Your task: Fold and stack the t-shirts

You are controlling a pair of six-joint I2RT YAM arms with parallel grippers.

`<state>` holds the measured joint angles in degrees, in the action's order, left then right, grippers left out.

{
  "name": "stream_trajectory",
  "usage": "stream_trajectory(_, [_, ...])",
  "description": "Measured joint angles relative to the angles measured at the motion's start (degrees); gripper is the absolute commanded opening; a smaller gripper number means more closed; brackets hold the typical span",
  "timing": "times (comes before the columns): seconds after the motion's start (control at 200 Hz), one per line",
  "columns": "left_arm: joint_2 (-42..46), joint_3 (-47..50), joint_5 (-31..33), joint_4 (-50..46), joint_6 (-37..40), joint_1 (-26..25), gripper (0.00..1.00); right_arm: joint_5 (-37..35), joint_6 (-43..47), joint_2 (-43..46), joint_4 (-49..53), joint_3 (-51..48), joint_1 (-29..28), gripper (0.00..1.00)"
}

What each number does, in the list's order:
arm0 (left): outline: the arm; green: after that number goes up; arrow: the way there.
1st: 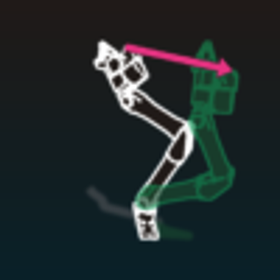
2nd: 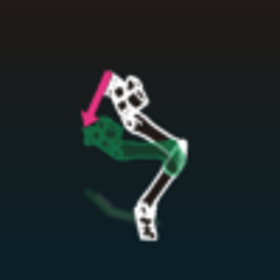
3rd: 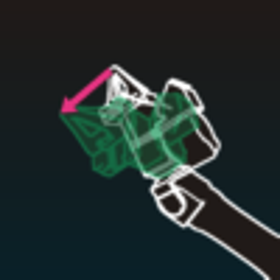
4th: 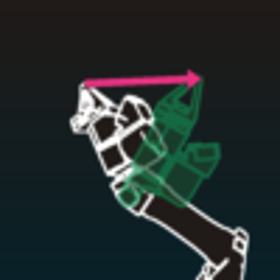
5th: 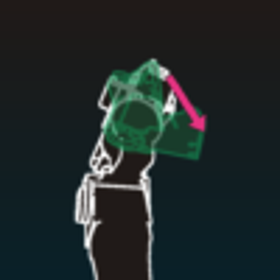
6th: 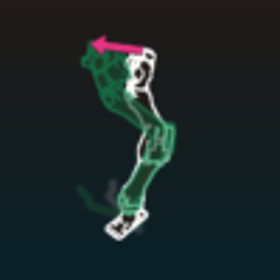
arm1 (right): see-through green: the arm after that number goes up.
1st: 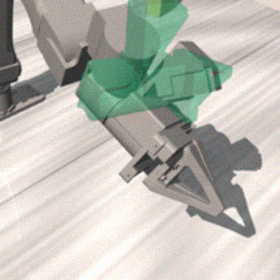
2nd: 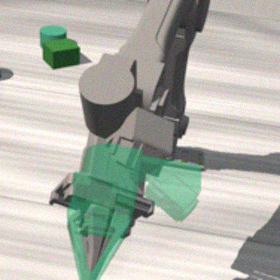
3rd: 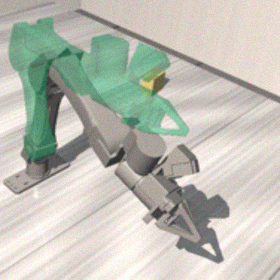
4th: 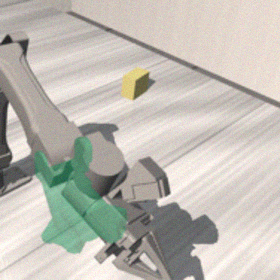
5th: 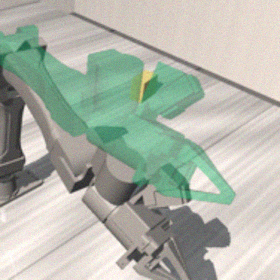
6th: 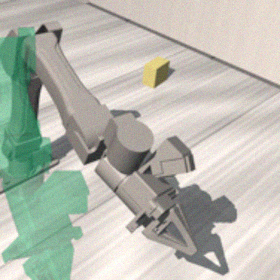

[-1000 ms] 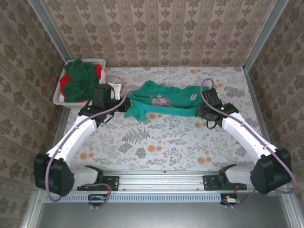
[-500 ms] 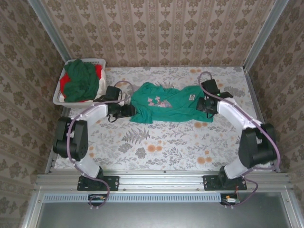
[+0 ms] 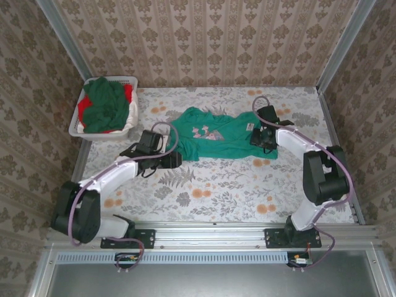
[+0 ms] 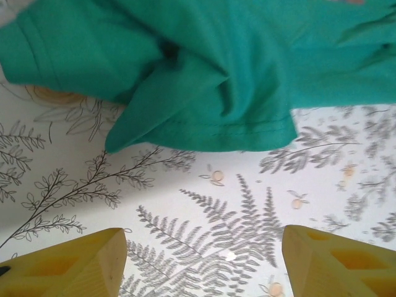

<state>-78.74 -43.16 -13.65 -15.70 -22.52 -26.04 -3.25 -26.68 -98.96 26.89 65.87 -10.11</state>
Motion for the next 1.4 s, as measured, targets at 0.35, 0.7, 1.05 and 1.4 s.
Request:
stream_trajectory(0.35, [-12.22, -5.29, 0.02, 1.36, 3.82, 5.51, 0.65, 1.44, 0.83, -4.63, -2.89, 1.6, 1.77, 0.32])
stream_trajectory(0.7, [-18.69, -11.06, -3.78, 1.99, 10.51, 5.33, 0.39, 2.23, 1.07, -6.14, -4.15, 1.6, 1.77, 0.2])
stream_trajectory(1.05, [-12.26, -9.01, -9.09, 1.07, 9.68, 6.32, 0.0, 2.19, 1.44, -3.34, -3.82, 0.39, 1.81, 0.0])
stream_trajectory(1.4, [21.46, -8.72, -6.64, -2.14, 5.73, 6.64, 0.0, 0.83, 1.25, 26.43, 1.9, -6.03, -1.38, 0.0])
